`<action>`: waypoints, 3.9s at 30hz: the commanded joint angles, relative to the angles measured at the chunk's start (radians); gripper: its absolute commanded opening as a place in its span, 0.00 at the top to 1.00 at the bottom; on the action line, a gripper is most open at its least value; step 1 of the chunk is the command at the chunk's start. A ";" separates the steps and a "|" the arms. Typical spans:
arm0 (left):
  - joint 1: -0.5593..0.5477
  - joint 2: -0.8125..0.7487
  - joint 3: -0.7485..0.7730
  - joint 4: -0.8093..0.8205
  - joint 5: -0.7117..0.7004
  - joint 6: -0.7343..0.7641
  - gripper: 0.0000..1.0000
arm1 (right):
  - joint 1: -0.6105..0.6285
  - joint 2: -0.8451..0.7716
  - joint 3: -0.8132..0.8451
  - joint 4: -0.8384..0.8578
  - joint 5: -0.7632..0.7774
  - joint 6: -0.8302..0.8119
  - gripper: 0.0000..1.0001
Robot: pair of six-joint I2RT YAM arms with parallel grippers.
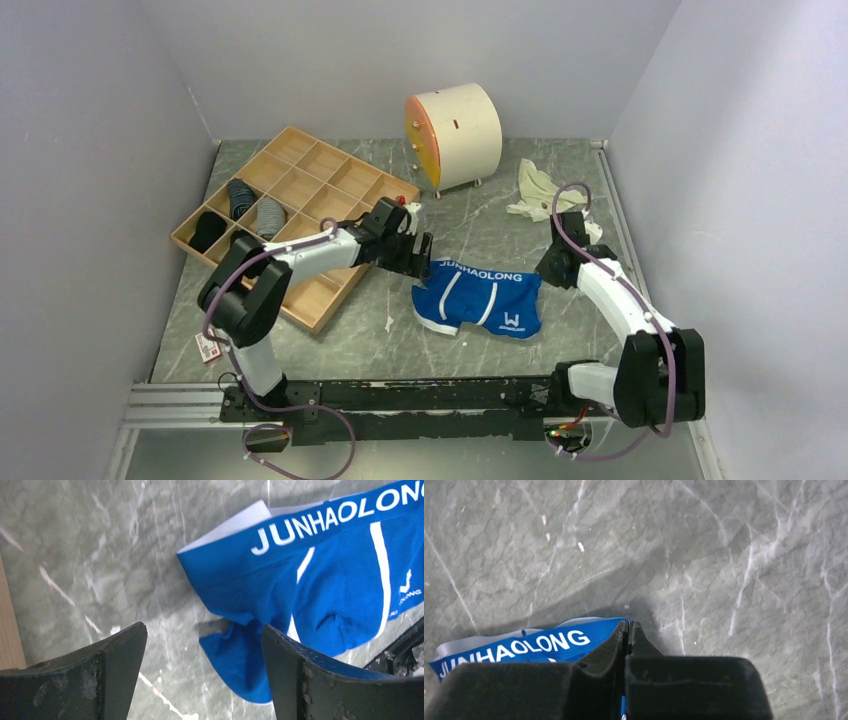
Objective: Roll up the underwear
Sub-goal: Flatten out the underwear at the center of the board.
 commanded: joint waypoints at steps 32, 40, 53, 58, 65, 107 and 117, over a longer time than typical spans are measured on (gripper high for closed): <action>-0.139 0.247 0.199 -0.092 -0.336 -0.002 0.48 | -0.033 0.094 0.138 0.037 -0.114 -0.195 1.00; -0.170 0.273 0.239 -0.126 -0.416 -0.007 0.88 | -0.033 0.095 0.171 0.028 -0.130 -0.205 1.00; -0.172 -0.238 0.250 -0.132 -0.324 0.059 0.95 | -0.033 -0.249 0.292 -0.093 -0.297 -0.182 1.00; -0.178 -0.484 0.135 -0.158 -0.259 0.043 0.95 | -0.033 -0.435 0.301 -0.167 -0.486 -0.189 1.00; -0.224 -0.675 0.117 -0.334 -0.197 -0.022 0.95 | -0.032 -0.641 0.388 -0.360 -0.607 -0.192 1.00; 0.005 0.170 0.388 -0.056 -0.148 0.104 0.24 | -0.177 0.254 0.260 0.114 -0.325 -0.233 0.33; -0.007 -0.125 0.012 0.024 -0.090 0.032 0.22 | -0.127 0.014 0.008 0.160 -0.599 -0.086 0.34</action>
